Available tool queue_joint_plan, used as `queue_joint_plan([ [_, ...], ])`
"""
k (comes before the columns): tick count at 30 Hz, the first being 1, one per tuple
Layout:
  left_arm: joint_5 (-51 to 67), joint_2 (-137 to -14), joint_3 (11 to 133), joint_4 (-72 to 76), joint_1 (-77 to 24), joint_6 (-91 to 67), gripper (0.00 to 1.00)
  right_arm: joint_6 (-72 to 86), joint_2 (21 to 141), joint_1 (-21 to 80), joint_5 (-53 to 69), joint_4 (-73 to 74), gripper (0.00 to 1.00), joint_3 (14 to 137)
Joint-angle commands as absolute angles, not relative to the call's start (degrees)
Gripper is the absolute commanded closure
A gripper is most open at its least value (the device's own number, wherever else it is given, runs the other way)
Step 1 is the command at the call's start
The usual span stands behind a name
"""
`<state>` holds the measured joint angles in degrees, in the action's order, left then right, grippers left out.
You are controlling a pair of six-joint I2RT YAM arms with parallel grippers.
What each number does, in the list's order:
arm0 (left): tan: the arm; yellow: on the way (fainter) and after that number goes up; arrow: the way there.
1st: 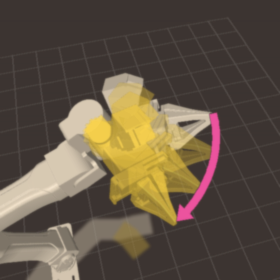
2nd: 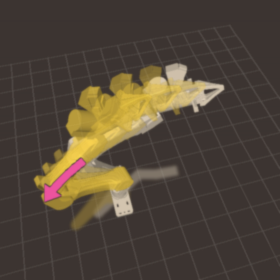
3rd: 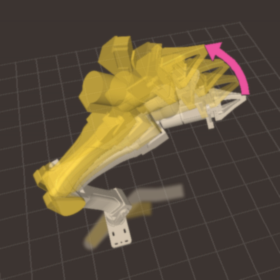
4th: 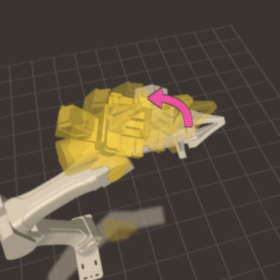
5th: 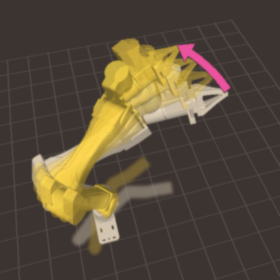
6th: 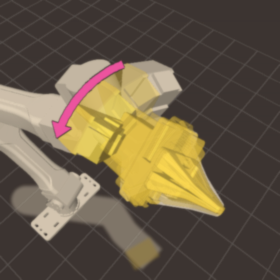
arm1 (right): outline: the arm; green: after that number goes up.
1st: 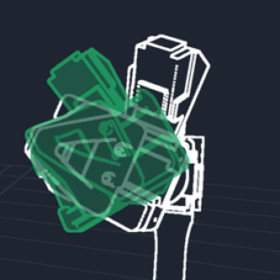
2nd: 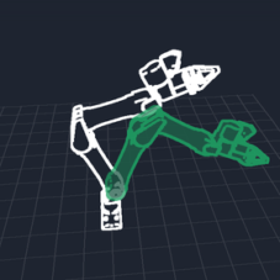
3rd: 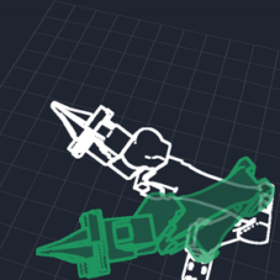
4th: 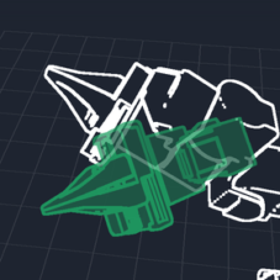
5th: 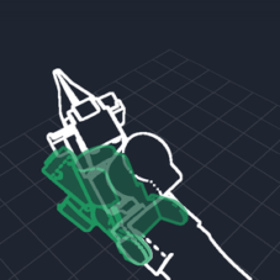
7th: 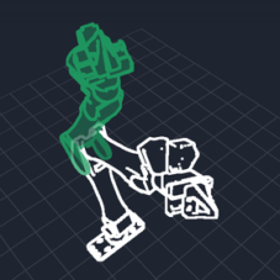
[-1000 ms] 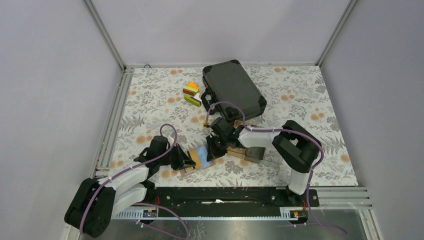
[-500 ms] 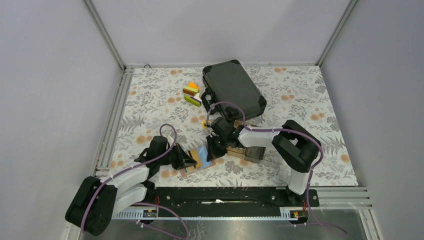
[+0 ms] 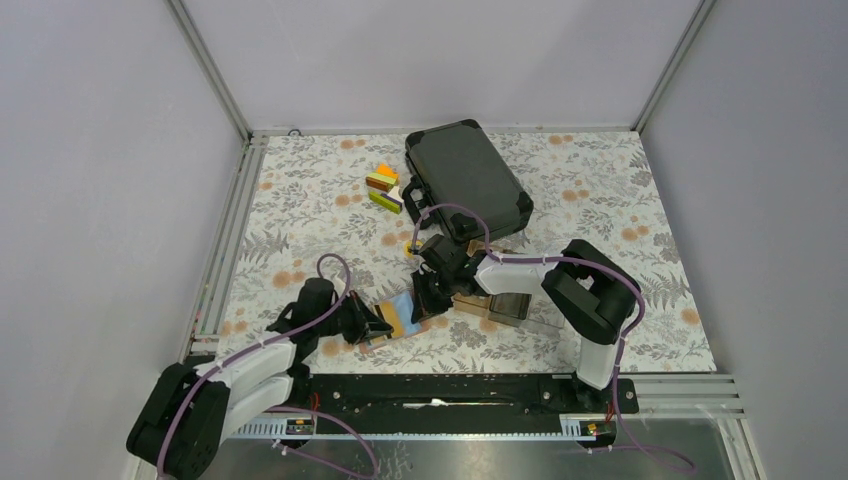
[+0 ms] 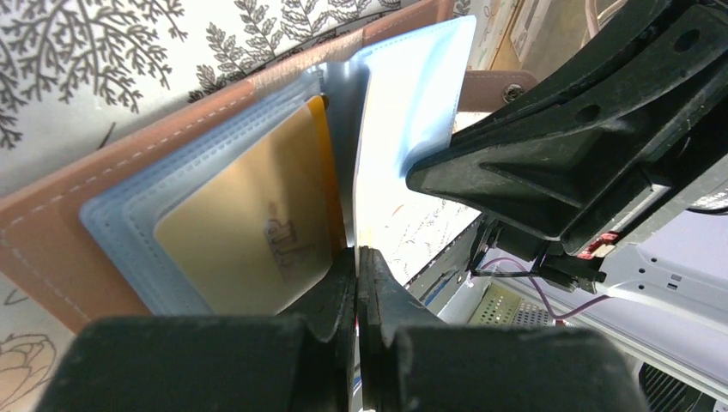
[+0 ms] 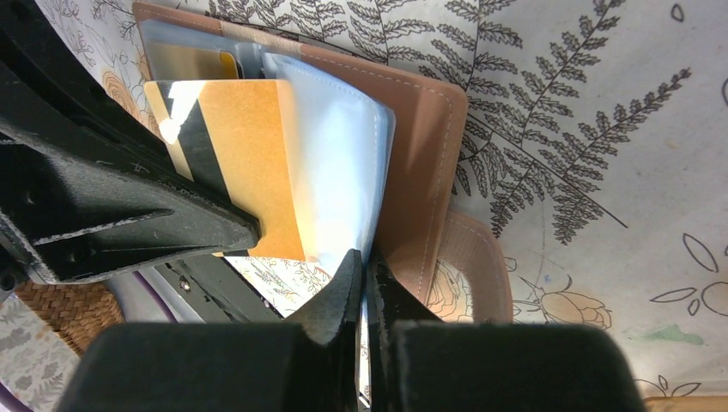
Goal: Put the credit cards into the card holder
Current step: Insert the credit card into the card holder.
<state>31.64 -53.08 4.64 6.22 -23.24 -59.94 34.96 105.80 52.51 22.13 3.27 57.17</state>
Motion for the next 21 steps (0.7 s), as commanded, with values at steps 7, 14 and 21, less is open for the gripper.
queue_joint_plan([
  [7,31.8,-59.7,5.7,10.3,-23.7,-57.0,1.00,35.2,106.7,53.3,20.5,1.7,1.00,57.9],
  [14,27.9,-56.6,9.8,-0.4,-23.7,-51.8,0.75,34.8,106.7,53.3,19.8,2.8,0.94,58.5],
  [21,23.3,-54.1,15.3,-12.4,-23.7,-46.3,0.50,34.5,106.6,53.3,19.1,3.8,0.86,59.1],
])
